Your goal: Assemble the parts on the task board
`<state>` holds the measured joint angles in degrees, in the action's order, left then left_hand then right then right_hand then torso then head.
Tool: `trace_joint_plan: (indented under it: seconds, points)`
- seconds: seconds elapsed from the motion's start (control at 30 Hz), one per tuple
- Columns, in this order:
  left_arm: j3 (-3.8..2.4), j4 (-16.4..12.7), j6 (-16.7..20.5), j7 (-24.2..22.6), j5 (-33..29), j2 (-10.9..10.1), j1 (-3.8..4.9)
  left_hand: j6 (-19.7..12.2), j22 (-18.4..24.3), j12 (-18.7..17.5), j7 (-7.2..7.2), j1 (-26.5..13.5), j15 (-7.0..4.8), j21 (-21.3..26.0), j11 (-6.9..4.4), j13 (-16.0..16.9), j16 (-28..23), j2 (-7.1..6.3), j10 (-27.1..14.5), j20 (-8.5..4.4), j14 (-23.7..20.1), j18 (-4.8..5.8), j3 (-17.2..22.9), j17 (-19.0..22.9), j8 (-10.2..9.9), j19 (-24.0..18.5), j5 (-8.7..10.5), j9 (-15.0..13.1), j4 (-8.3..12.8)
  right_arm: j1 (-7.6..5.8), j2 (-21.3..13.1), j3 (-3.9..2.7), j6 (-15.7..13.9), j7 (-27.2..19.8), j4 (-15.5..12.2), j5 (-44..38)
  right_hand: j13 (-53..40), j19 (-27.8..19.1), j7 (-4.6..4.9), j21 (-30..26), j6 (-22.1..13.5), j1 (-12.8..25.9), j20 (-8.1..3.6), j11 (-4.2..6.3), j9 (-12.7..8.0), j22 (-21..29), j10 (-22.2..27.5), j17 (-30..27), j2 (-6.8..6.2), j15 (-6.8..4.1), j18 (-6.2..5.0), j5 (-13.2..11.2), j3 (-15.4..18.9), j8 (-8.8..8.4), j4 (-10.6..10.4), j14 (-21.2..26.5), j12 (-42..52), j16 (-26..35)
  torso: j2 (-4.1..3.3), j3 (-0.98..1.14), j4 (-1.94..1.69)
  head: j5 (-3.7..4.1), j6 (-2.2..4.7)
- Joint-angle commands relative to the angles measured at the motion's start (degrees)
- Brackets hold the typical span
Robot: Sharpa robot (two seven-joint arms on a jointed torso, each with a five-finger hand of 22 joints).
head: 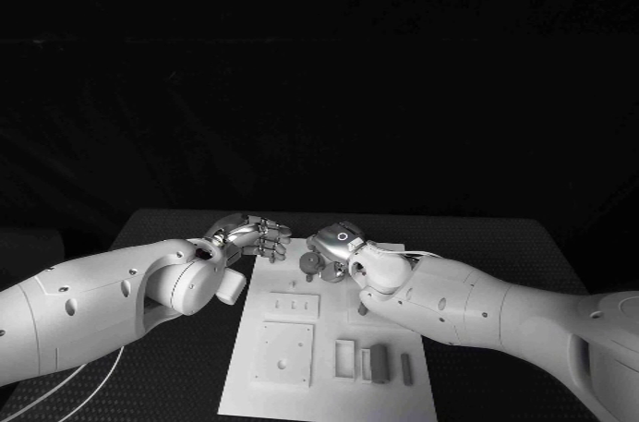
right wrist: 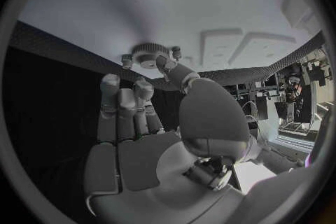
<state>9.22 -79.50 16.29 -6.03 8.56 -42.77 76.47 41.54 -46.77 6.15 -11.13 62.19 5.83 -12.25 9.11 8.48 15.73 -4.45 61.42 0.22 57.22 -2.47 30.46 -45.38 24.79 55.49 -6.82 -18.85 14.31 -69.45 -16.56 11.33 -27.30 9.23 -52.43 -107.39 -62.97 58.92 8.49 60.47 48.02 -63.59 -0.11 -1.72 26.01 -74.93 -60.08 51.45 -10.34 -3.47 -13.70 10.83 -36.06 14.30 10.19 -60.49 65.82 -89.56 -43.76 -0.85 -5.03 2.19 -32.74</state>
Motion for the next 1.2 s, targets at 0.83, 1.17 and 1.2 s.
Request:
trace_joint_plan:
  seconds: [0.83, 1.17, 1.2]
  points:
    - [-0.03, 2.40, -1.90, -2.22, 0.60, -1.11, 0.01, 1.95, -0.57, 1.02, -0.44, -0.46, 0.15, 0.64, -1.14, 1.13, -0.71, 0.62, 2.88, 0.02, 0.52, -1.23, 0.07, -0.69, 0.52, 0.03, 0.28, -1.11, -0.11, -3.35, -21.56, -6.73, 3.27, -15.32, -15.40, 31.45, 0.78, -0.83, 1.06, -0.74, 1.13, -0.56, 0.46, -1.45, -0.10, -0.38, 3.85, -0.29, -0.30, 0.65, -1.30, -0.03, 0.03, 0.41, 0.19, 0.97, 0.01, 0.57, 0.21, 1.44, 2.07, 0.44, 2.14]
    - [-0.03, 2.73, -3.03, -2.13, 0.97, -1.00, -0.18, 2.23, -0.64, 1.06, -0.32, -0.50, 0.11, 0.66, -1.23, 1.22, -0.74, 0.70, 3.09, 0.00, 0.64, -1.23, 0.05, -0.80, 0.56, 0.10, 0.28, -1.22, -0.11, -2.81, -24.97, -6.69, 8.52, -17.60, -13.00, 33.76, 1.03, -1.53, 1.20, -1.00, 0.93, -0.97, 0.83, -1.60, -0.27, -0.57, 4.69, -0.29, -0.63, 0.83, -1.30, -0.05, 0.48, 0.42, 1.13, 1.75, 0.20, 0.62, 0.07, 2.55, 2.69, 0.62, 2.14]
    - [-0.03, 2.74, -3.12, -2.09, 1.01, -1.00, -0.22, 2.24, -0.64, 1.06, -0.32, -0.51, 0.11, 0.66, -1.23, 1.23, -0.74, 0.70, 3.09, 0.00, 0.64, -1.23, 0.05, -0.80, 0.56, 0.11, 0.28, -1.22, -0.11, -2.53, -25.20, -6.69, 8.70, -17.71, -12.95, 33.76, 1.04, -1.58, 1.21, -1.01, 0.90, -0.93, 0.87, -1.61, -0.29, -0.59, 4.75, -0.28, -0.70, 0.84, -1.30, -0.05, 0.54, 0.41, 1.16, 1.81, 0.22, 0.62, 0.08, 2.46, 2.68, 0.68, 2.05]
